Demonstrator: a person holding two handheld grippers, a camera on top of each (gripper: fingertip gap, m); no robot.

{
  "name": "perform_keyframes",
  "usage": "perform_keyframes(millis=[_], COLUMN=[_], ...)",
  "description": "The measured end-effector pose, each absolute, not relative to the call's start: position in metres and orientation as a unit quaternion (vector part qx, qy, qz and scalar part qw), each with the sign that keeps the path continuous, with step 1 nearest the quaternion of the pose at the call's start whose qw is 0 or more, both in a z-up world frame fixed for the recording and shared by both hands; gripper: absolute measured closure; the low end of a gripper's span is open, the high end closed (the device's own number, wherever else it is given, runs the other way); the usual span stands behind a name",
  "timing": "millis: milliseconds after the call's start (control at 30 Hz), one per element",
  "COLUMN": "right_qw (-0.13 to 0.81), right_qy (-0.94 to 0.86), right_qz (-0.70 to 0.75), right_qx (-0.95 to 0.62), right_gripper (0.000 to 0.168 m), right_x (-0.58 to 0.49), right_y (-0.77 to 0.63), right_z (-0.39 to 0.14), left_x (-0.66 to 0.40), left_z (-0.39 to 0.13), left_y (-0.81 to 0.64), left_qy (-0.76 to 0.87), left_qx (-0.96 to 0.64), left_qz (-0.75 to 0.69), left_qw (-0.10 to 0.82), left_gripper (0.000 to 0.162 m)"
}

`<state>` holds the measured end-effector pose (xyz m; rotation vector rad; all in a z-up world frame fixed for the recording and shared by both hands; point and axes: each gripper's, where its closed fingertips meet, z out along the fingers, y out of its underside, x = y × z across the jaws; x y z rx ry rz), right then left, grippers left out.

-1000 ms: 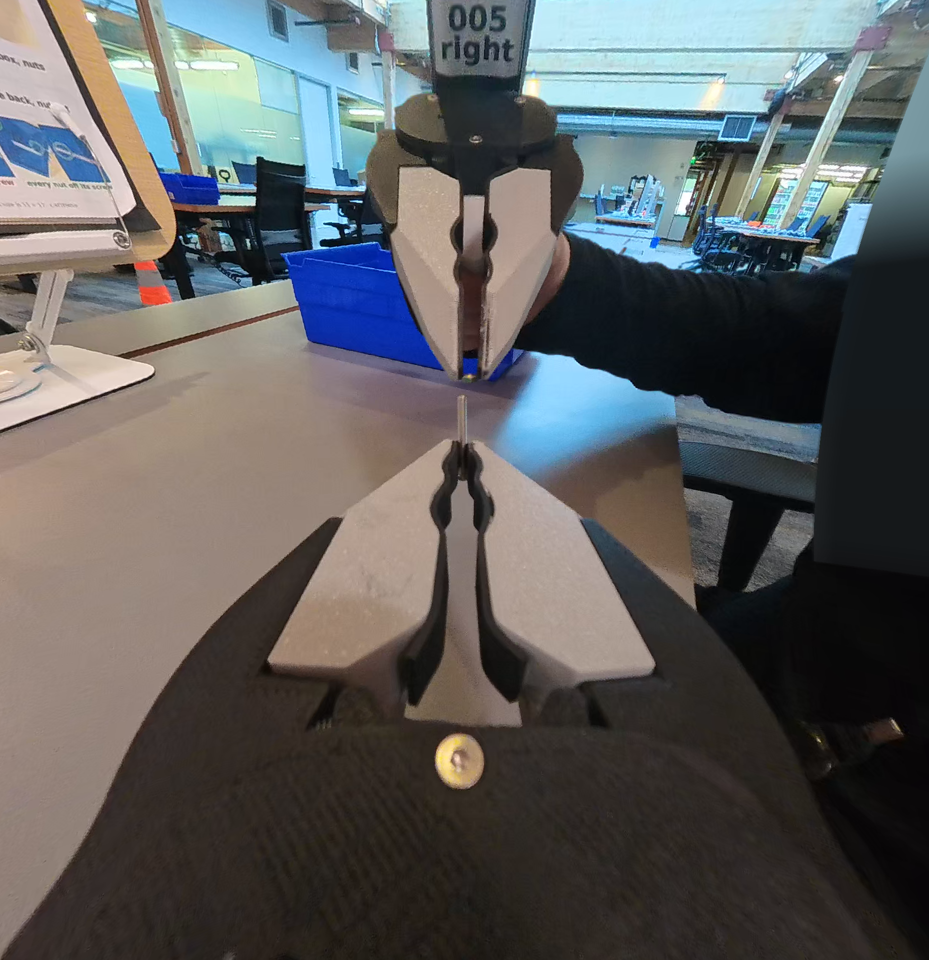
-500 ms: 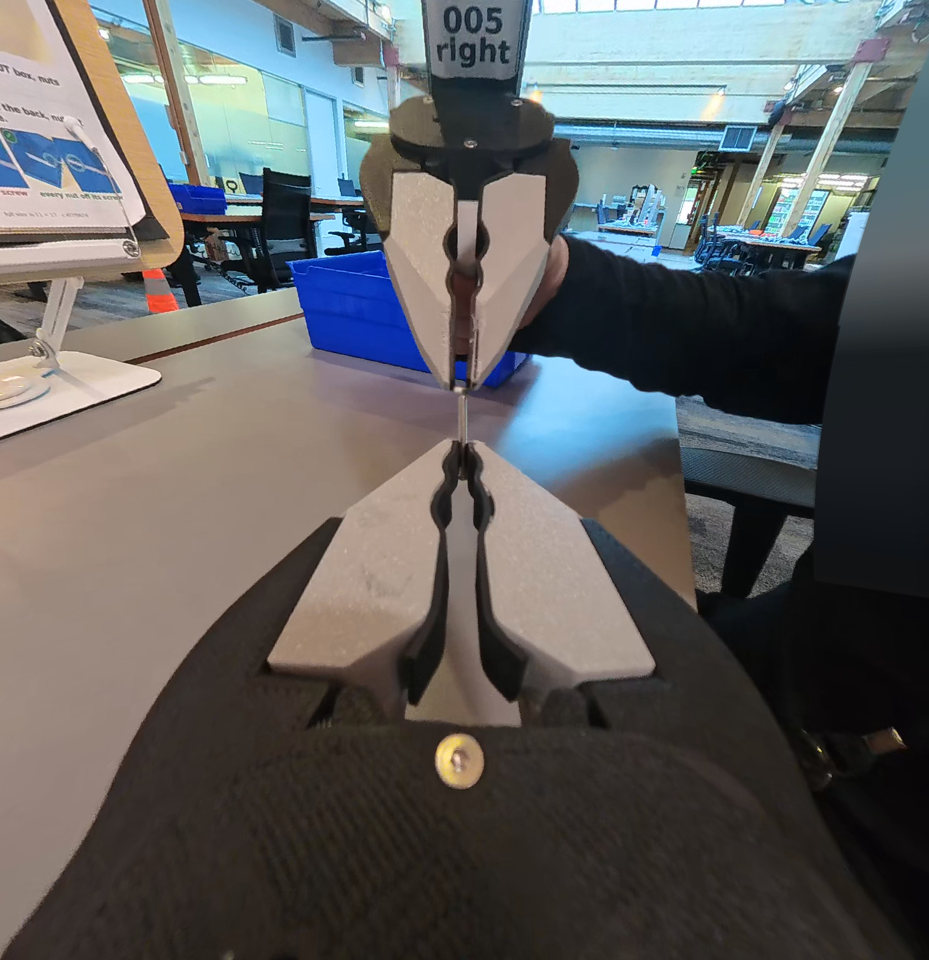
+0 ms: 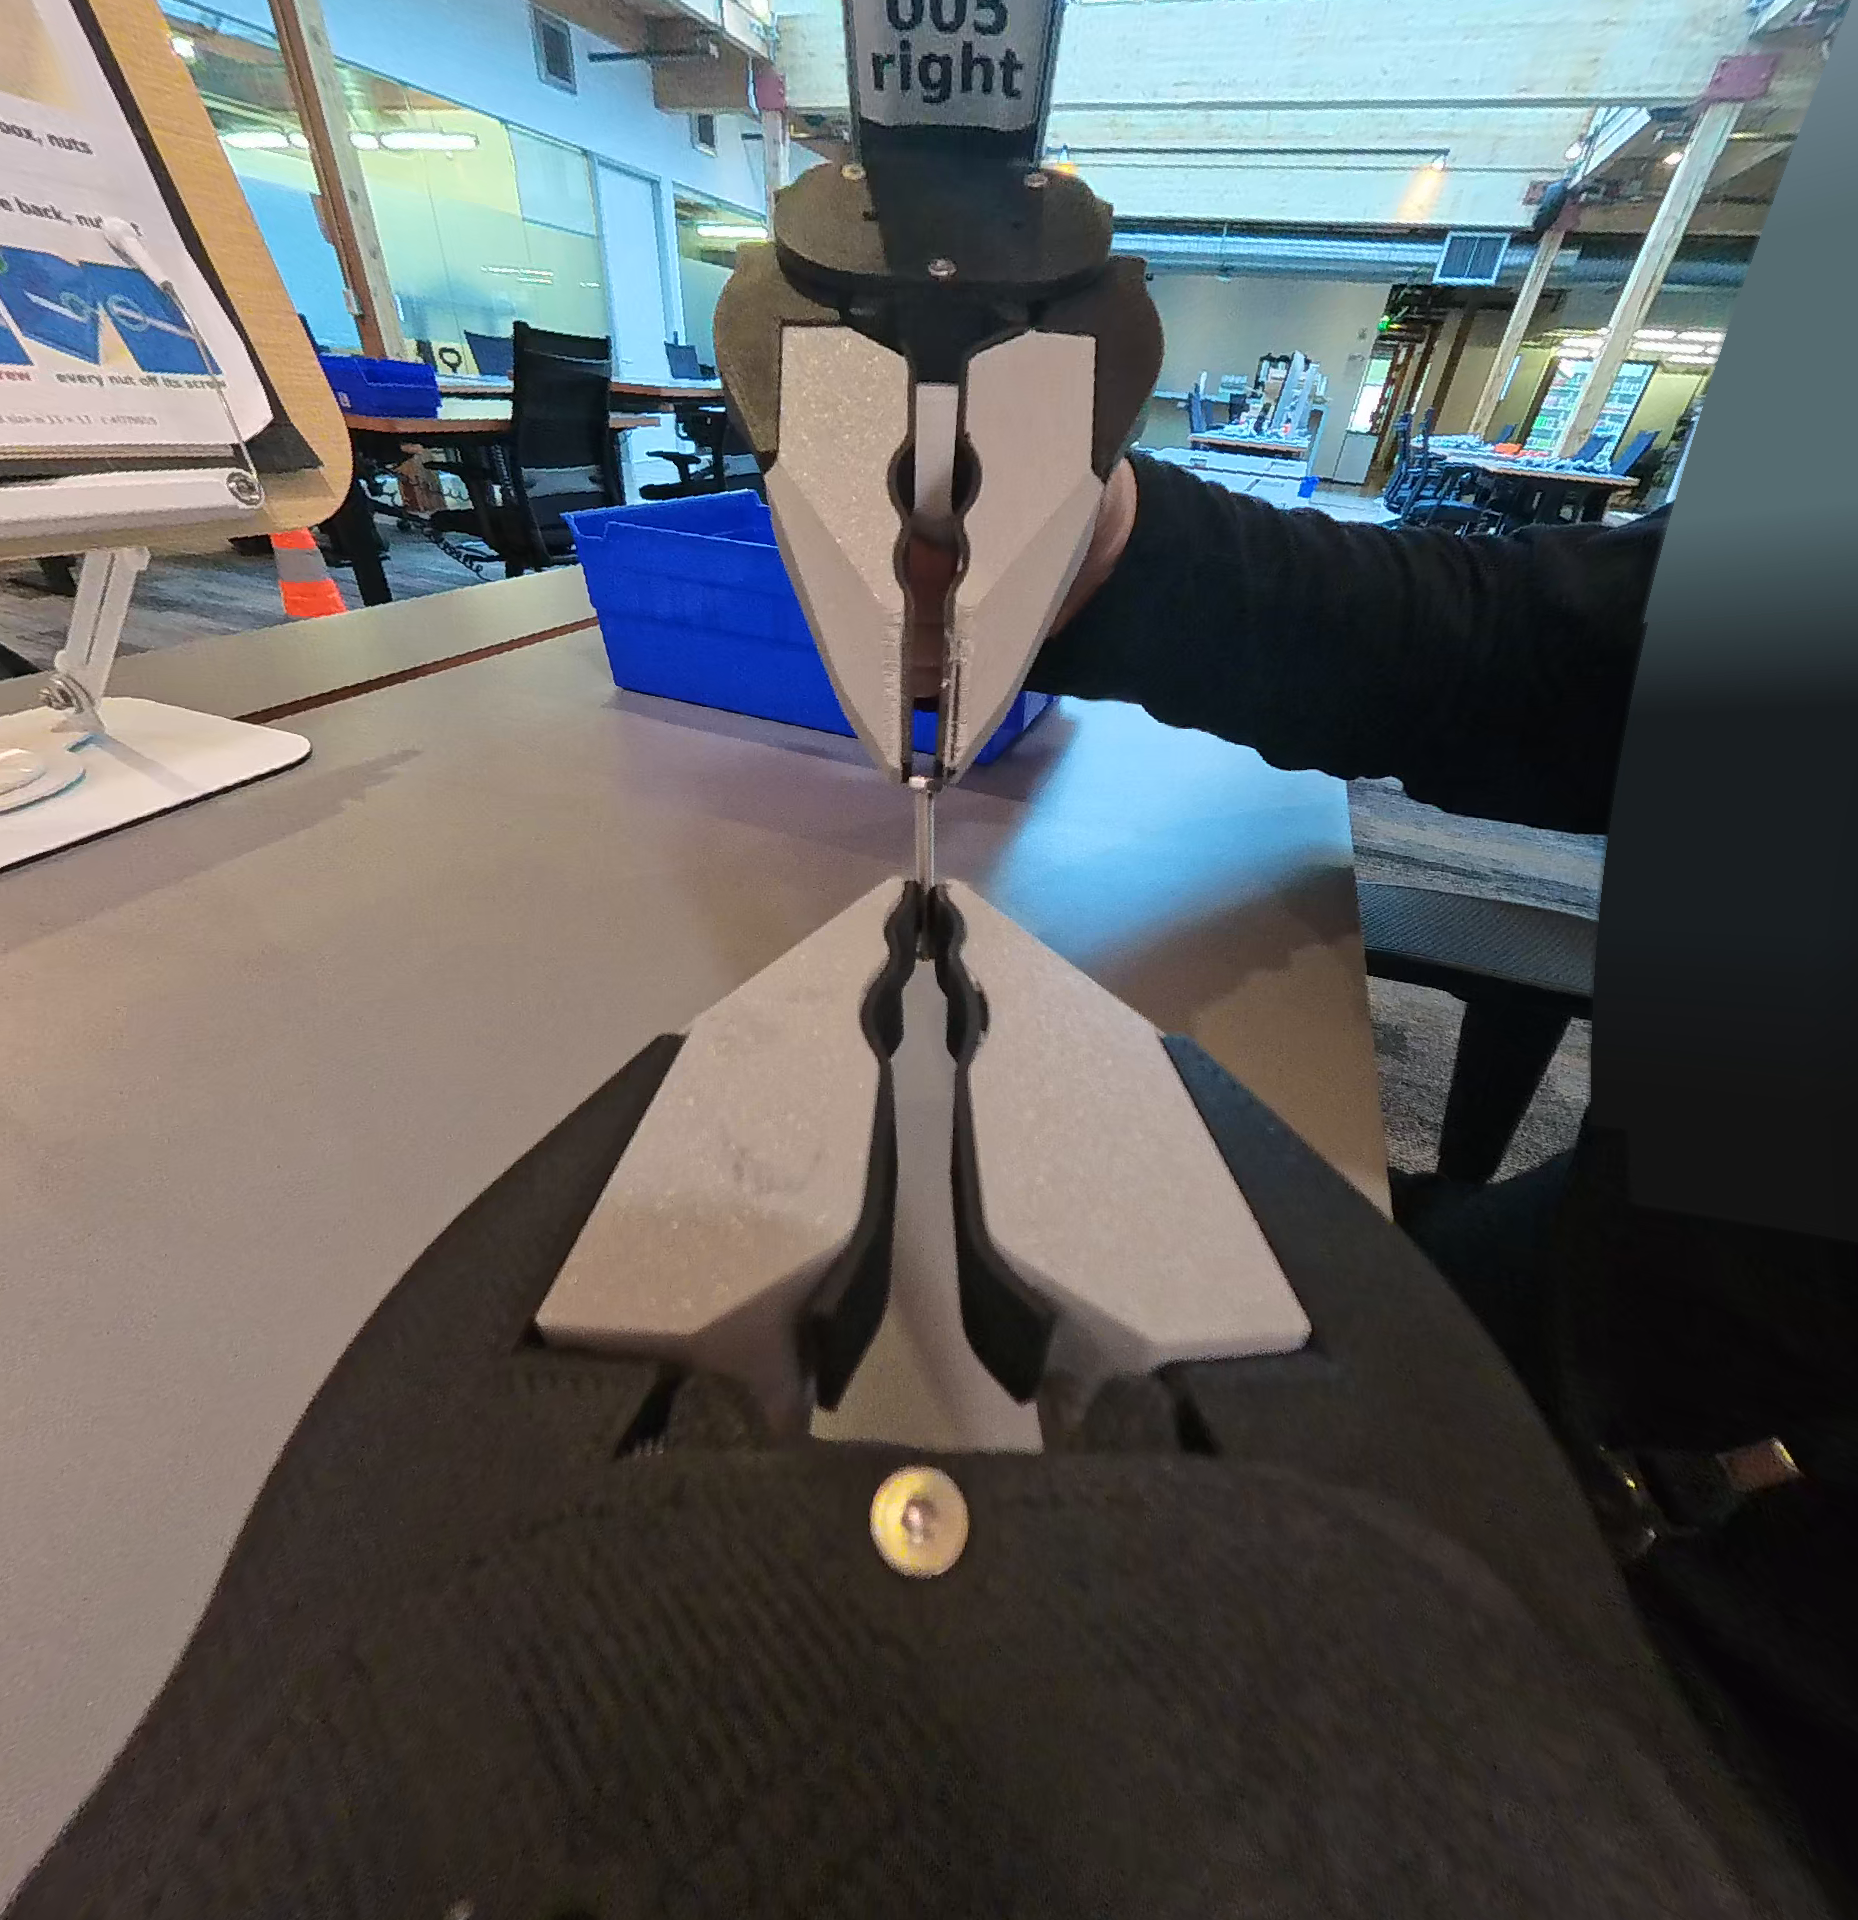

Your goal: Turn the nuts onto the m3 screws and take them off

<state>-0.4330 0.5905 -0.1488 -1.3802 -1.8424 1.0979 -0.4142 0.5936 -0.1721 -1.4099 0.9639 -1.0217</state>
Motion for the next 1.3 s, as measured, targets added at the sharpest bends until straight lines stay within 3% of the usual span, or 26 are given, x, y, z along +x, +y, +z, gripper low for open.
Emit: perform_keyframes(millis=[1300], right_qw=[0.161], right_qy=[-0.723], right_qz=[0.315], right_qx=[-0.594], right_gripper=[0.167], right_x=[-0.428], right_y=[0.592], right_z=[-0.16], left_x=[-0.409], left_z=[-0.18], left_y=[0.596], left_qy=[0.417], left_qx=[-0.613], left_qz=[-0.412], left_qw=[0.53], left_gripper=[0.162])
